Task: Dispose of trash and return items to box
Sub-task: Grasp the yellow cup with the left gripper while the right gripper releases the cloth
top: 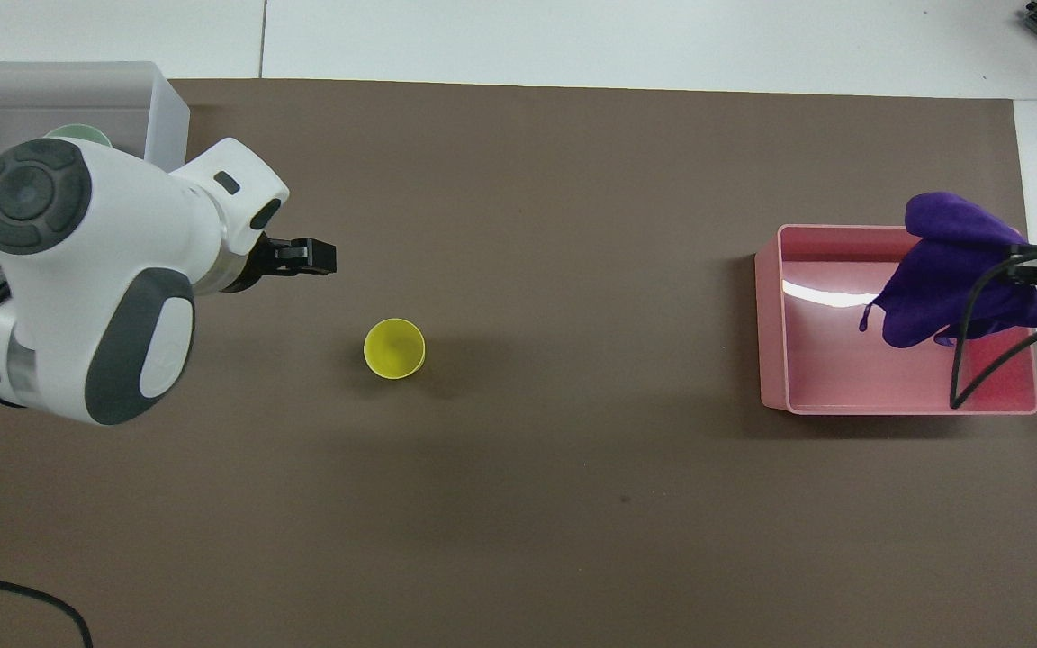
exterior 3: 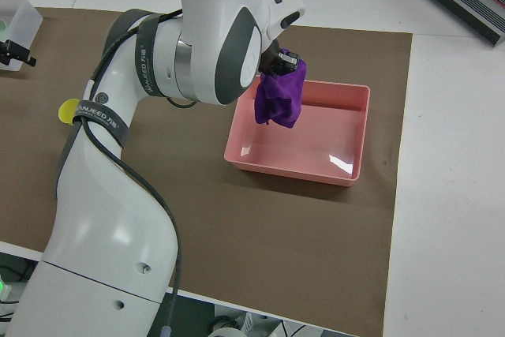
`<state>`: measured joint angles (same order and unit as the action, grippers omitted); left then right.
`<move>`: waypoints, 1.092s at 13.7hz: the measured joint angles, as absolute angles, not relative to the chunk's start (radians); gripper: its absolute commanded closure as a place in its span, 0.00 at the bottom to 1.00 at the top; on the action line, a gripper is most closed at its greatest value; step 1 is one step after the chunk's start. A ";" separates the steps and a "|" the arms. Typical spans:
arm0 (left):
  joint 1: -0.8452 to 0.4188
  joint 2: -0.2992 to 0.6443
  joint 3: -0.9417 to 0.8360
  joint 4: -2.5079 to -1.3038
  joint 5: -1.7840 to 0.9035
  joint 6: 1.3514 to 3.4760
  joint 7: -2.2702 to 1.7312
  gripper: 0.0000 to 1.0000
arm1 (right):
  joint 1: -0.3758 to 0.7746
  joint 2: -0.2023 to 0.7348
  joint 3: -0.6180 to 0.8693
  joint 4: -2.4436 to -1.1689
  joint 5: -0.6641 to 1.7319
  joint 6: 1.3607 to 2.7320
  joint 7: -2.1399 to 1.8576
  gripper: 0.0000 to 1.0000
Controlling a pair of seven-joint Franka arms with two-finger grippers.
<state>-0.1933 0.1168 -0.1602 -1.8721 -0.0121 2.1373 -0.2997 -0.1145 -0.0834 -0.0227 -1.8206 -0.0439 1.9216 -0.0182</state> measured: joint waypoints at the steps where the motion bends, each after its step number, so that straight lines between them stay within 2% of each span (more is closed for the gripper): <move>1: -0.218 0.117 -0.160 -1.901 -0.012 2.170 -0.319 0.00 | -0.130 -0.083 -0.023 -1.838 -0.044 1.931 -0.038 1.00; 5: -0.273 0.115 -0.161 -2.057 -0.012 2.332 -0.340 0.02 | -0.142 -0.080 -0.022 -1.950 -0.044 2.032 -0.048 1.00; 7: -0.282 0.114 -0.161 -2.121 -0.012 2.401 -0.340 0.13 | -0.142 -0.070 -0.022 -2.009 -0.044 2.098 -0.048 1.00; 8: -0.283 0.113 -0.161 -2.147 -0.012 2.427 -0.340 0.31 | -0.142 -0.061 -0.022 -2.034 -0.044 2.130 -0.048 1.00; 9: -0.284 0.112 -0.161 -2.170 -0.012 2.448 -0.340 0.72 | -0.142 -0.050 -0.022 -2.056 -0.044 2.162 -0.048 1.00; 10: -0.284 0.111 -0.161 -2.188 -0.012 2.461 -0.340 1.00 | -0.142 -0.035 -0.022 -2.075 -0.044 2.193 -0.048 1.00; 15: -0.284 0.105 -0.161 -2.209 -0.012 2.475 -0.339 1.00 | -0.142 0.033 -0.022 -2.140 -0.043 2.303 -0.043 1.00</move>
<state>-0.2836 0.1053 -0.1610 -2.2088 -0.0119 2.4748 -0.3392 -0.1424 0.0333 -0.0220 -2.1400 -0.0434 2.3035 -0.0432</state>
